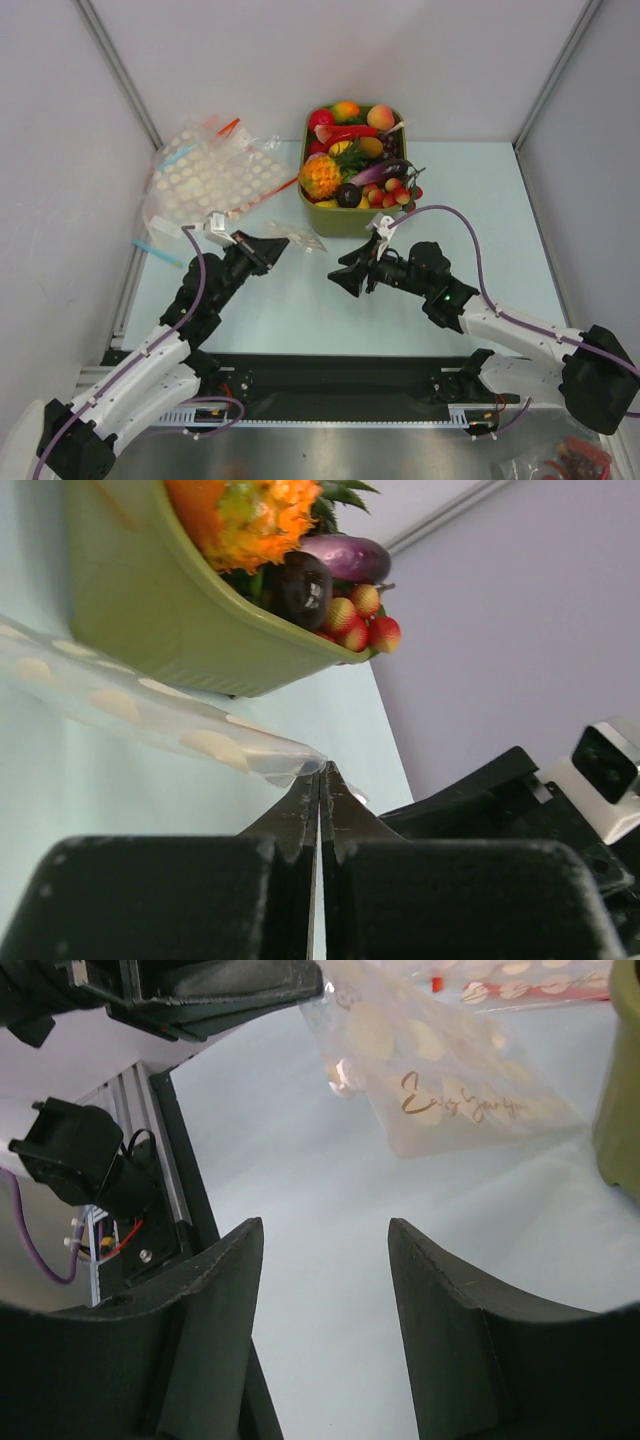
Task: Place the food in the zip-top bag and seal the zipper
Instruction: Pick up the zipper food storage bag at the center of the board.
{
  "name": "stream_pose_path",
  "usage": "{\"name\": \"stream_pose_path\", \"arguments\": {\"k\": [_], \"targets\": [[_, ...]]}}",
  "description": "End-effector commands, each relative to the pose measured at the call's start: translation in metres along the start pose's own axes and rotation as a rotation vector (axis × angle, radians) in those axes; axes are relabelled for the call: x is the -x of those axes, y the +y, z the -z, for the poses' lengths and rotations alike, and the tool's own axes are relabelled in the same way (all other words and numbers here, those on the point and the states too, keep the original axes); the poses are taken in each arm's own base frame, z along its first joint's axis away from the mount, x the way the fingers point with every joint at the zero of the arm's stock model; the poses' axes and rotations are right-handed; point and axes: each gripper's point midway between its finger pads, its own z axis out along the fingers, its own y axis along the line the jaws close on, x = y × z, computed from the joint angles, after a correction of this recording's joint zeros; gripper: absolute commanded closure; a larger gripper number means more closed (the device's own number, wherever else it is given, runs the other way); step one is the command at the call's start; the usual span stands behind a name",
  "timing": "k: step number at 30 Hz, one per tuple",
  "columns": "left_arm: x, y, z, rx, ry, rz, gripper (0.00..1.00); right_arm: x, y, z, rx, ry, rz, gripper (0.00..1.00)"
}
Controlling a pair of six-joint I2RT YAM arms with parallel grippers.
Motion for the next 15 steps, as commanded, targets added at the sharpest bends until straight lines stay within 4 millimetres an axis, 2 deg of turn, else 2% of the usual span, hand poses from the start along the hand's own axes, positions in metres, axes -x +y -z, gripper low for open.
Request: {"name": "stream_pose_path", "arguments": {"k": [1, 6, 11, 15], "targets": [[0.014, -0.045, 0.003, -0.136, -0.024, -0.031, 1.00, 0.022, 0.018, -0.009, 0.077, -0.045, 0.084, 0.42], [0.008, -0.055, 0.001, -0.171, -0.003, -0.053, 1.00, 0.020, 0.027, -0.012, 0.103, -0.038, 0.108, 0.41], [-0.003, -0.068, -0.003, -0.199, 0.037, -0.093, 1.00, 0.021, 0.028, -0.013, 0.094, -0.039, 0.116, 0.39], [-0.008, -0.078, -0.001, -0.234, 0.056, -0.107, 1.00, 0.023, 0.019, -0.011, 0.038, -0.051, 0.118, 0.27]]}}
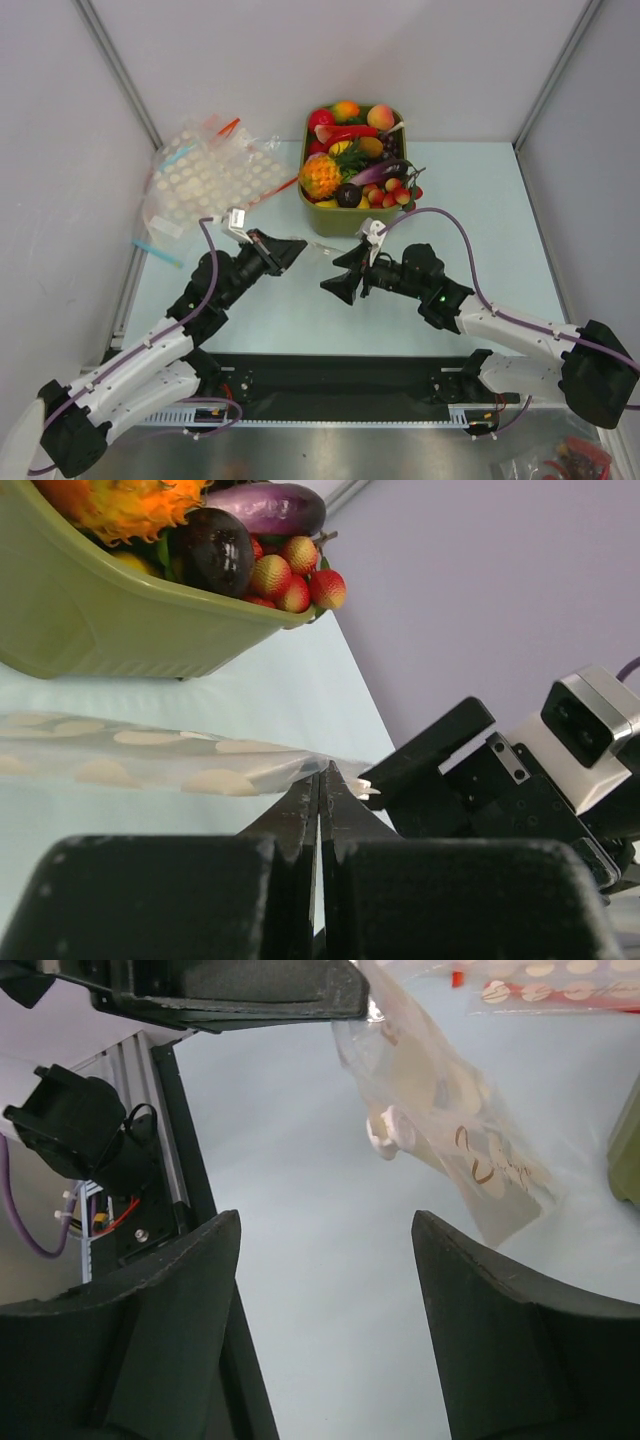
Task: Place the food in the zip-top bag and seal the zipper
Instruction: Pick up the zipper food storage bag at the center of the board.
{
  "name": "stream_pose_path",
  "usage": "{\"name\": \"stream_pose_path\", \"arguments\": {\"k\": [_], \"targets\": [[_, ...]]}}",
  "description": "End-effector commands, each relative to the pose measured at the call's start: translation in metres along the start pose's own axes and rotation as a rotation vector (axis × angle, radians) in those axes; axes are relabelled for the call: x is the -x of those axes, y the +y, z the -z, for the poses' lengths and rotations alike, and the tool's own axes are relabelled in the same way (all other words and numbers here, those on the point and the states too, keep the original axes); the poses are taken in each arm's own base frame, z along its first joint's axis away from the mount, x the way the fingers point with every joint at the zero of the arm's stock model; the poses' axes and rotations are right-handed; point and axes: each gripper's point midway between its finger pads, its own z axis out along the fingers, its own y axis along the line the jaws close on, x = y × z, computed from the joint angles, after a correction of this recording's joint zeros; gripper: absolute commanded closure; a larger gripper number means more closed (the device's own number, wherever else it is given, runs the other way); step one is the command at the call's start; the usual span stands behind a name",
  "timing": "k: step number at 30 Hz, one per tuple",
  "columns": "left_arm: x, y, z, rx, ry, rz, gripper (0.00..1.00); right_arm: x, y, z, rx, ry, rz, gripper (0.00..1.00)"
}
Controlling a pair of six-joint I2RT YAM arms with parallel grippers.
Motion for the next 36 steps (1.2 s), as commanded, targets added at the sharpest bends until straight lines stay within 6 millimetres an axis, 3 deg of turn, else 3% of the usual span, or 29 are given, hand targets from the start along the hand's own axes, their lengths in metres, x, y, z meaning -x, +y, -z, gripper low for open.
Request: {"name": "stream_pose_path", "arguments": {"k": [1, 4, 8, 11, 21, 26, 30, 33, 34, 36], "targets": [[0.017, -0.037, 0.000, -0.117, -0.035, -0.047, 1.00, 0.030, -0.003, -0.001, -0.037, -0.078, 0.051, 0.25], [0.014, -0.053, 0.003, -0.185, -0.016, -0.074, 1.00, 0.032, -0.006, 0.002, -0.063, -0.093, 0.061, 0.17], [0.007, -0.065, 0.002, -0.235, 0.021, -0.110, 1.00, 0.038, -0.019, 0.011, -0.148, -0.132, 0.083, 0.13], [0.003, -0.075, 0.003, -0.283, 0.051, -0.125, 1.00, 0.041, -0.017, 0.017, -0.140, -0.162, 0.123, 0.11], [-0.002, -0.113, 0.016, -0.455, 0.127, -0.151, 1.00, 0.052, -0.011, 0.033, -0.138, -0.213, 0.163, 0.11], [-0.008, -0.121, 0.017, -0.492, 0.177, -0.139, 1.00, 0.052, 0.001, 0.031, -0.074, -0.206, 0.168, 0.17], [-0.017, -0.126, 0.016, -0.543, 0.220, -0.109, 0.99, 0.051, 0.004, 0.030, -0.055, -0.198, 0.169, 0.38], [-0.022, -0.127, 0.012, -0.550, 0.253, -0.100, 0.97, 0.052, 0.007, 0.030, -0.037, -0.195, 0.169, 0.72], [-0.023, -0.126, 0.011, -0.547, 0.255, -0.106, 0.94, 0.052, 0.009, 0.030, -0.031, -0.195, 0.170, 0.78], [-0.019, -0.125, 0.010, -0.531, 0.240, -0.122, 0.77, 0.053, 0.009, 0.030, -0.029, -0.195, 0.167, 0.95]]}}
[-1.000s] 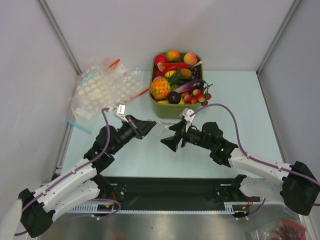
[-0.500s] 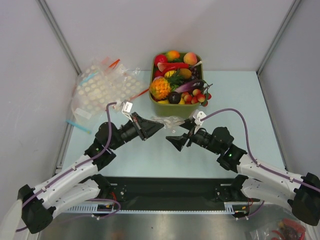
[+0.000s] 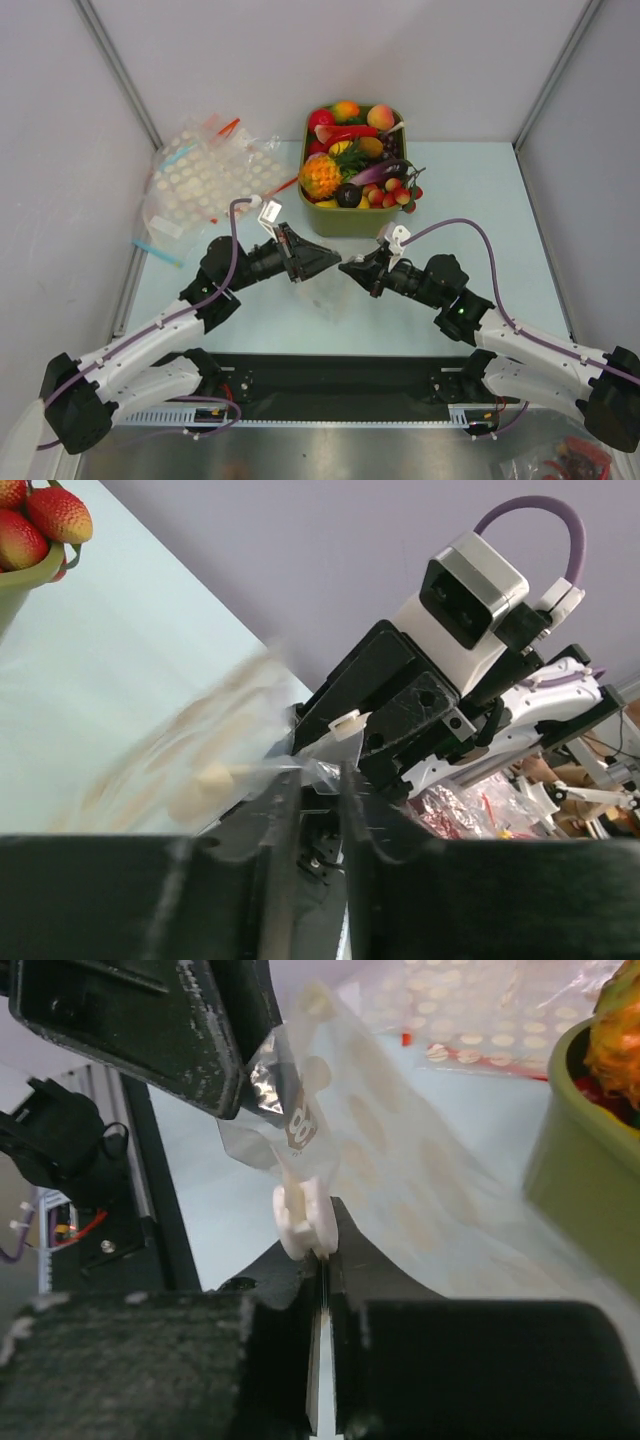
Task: Place the food in the zip-top bag and seal the zipper
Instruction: Pick up the zipper food storage bag at the center of the board, then open the zipper of the food storage bag.
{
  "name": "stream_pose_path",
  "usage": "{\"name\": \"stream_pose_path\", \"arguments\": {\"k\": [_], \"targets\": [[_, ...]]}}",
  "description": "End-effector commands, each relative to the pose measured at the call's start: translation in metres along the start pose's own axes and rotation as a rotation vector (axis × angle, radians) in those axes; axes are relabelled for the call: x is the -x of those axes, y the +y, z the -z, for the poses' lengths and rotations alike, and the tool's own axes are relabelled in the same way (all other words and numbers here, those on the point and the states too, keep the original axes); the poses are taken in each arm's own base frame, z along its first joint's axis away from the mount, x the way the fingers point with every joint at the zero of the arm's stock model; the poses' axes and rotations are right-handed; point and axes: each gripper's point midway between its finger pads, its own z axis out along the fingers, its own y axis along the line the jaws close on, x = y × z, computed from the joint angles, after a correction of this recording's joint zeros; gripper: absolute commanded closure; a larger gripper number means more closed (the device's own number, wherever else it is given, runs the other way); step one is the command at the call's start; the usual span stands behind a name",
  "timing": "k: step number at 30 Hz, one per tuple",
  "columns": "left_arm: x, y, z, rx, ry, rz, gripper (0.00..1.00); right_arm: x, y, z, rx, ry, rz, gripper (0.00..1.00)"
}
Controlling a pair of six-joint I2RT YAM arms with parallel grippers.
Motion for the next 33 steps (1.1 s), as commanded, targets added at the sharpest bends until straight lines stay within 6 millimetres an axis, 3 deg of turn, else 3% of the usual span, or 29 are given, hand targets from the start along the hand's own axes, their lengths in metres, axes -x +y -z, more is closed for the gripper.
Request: {"name": "stream_pose_path", "arguments": {"k": [1, 2, 3, 5, 11, 12, 15, 21, 26, 33], "targets": [[0.023, -0.029, 0.000, -0.077, -0.044, -0.081, 0.71, 0.020, 0.008, -0.001, 0.038, -0.052, 0.019, 0.99], [0.024, -0.029, 0.004, -0.061, -0.047, -0.093, 0.64, 0.020, 0.009, -0.001, 0.039, -0.050, 0.015, 1.00], [0.028, -0.030, 0.006, -0.054, -0.062, -0.115, 0.50, 0.021, 0.010, -0.001, 0.042, -0.050, 0.010, 1.00], [0.037, -0.031, 0.016, -0.016, -0.107, -0.160, 0.32, 0.023, 0.011, -0.002, 0.050, -0.043, -0.003, 1.00], [0.057, -0.026, 0.038, 0.085, -0.209, -0.246, 0.10, 0.024, 0.028, -0.007, 0.140, 0.038, -0.055, 1.00], [0.060, -0.028, 0.040, 0.088, -0.220, -0.255, 0.09, 0.034, 0.032, -0.008, 0.159, 0.034, -0.050, 1.00], [0.062, -0.027, 0.041, 0.100, -0.222, -0.275, 0.07, 0.029, 0.041, -0.007, 0.217, 0.098, -0.050, 1.00], [0.060, -0.031, 0.039, 0.080, -0.188, -0.343, 0.01, 0.039, 0.053, -0.003, 0.266, 0.141, -0.093, 1.00], [0.069, -0.047, 0.052, 0.021, -0.264, -0.443, 0.00, 0.045, 0.083, 0.008, 0.431, 0.250, -0.162, 1.00], [0.064, -0.062, 0.058, -0.074, -0.289, -0.509, 0.00, 0.042, 0.086, 0.018, 0.437, 0.311, -0.171, 1.00]]}}
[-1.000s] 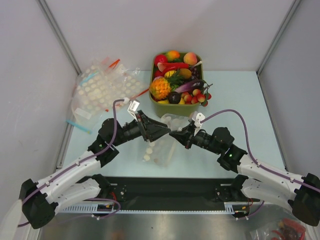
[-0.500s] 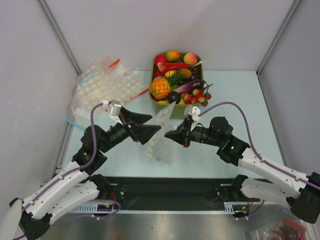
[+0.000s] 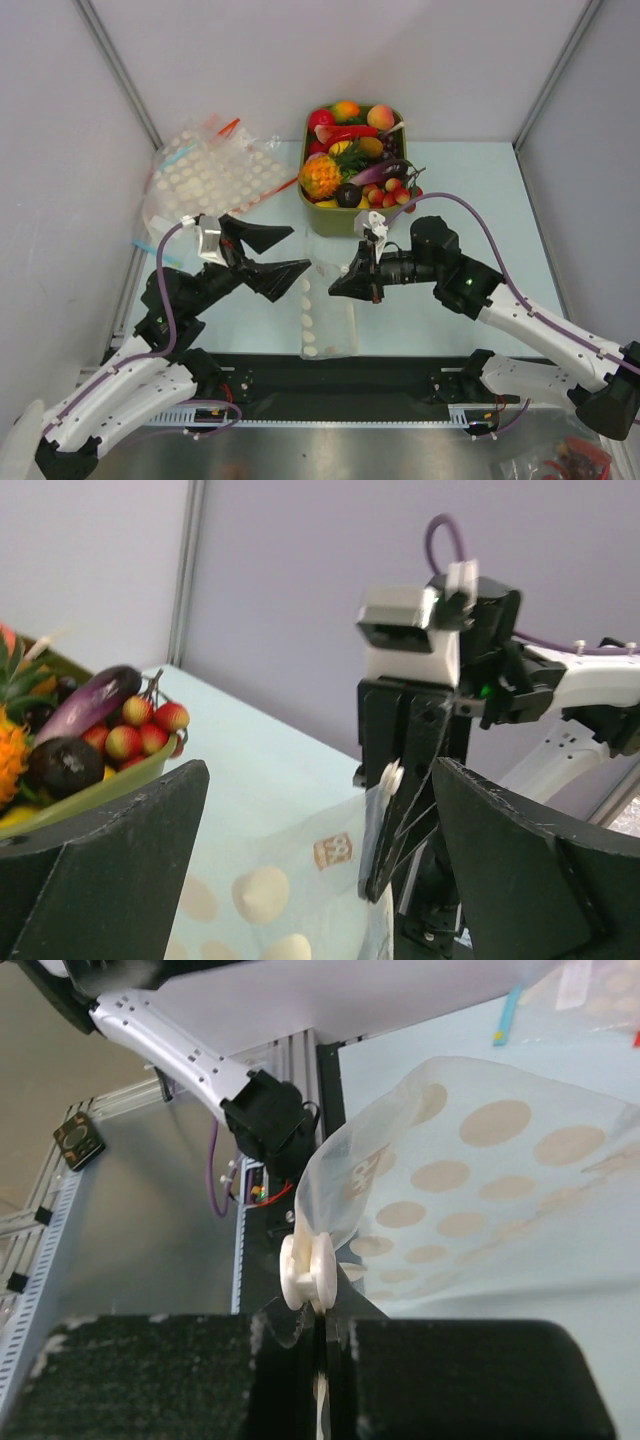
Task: Place the food in the zip-top bag and seal the zipper
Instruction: Open the zipper of the food storage bag.
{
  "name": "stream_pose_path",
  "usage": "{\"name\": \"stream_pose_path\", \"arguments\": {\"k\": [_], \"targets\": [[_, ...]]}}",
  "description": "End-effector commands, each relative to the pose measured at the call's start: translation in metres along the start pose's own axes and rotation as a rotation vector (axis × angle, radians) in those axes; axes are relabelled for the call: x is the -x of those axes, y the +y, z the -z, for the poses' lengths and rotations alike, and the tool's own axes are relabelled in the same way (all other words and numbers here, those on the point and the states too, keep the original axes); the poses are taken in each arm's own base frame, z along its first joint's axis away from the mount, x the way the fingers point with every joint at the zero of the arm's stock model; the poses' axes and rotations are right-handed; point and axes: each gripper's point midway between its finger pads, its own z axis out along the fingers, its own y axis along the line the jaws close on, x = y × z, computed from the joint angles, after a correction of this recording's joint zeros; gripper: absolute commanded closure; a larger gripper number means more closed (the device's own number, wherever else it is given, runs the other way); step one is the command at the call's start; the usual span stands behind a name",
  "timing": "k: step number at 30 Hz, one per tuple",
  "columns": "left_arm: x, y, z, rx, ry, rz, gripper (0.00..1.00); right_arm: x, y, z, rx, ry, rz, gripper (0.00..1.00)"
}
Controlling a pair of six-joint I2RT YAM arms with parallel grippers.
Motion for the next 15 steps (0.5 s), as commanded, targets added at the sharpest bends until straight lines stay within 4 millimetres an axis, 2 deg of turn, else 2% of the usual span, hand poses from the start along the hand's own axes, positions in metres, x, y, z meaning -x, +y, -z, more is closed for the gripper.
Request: {"name": "stream_pose_path", "arguments": {"k": [1, 12, 15], "targets": [[0.008, -0.014, -0.003, -0.093, -0.039, -0.066, 0.00, 0.002, 0.018, 0.006, 0.065, 0.030, -0.004, 1.00], [-0.018, -0.015, -0.020, -0.154, 0.065, -0.021, 0.01, 0.005, 0.023, 0.011, 0.080, 0.002, 0.041, 1.00], [-0.022, -0.018, -0.023, -0.177, 0.086, -0.008, 0.04, 0.008, 0.020, 0.014, 0.045, -0.024, 0.064, 1.00]]}}
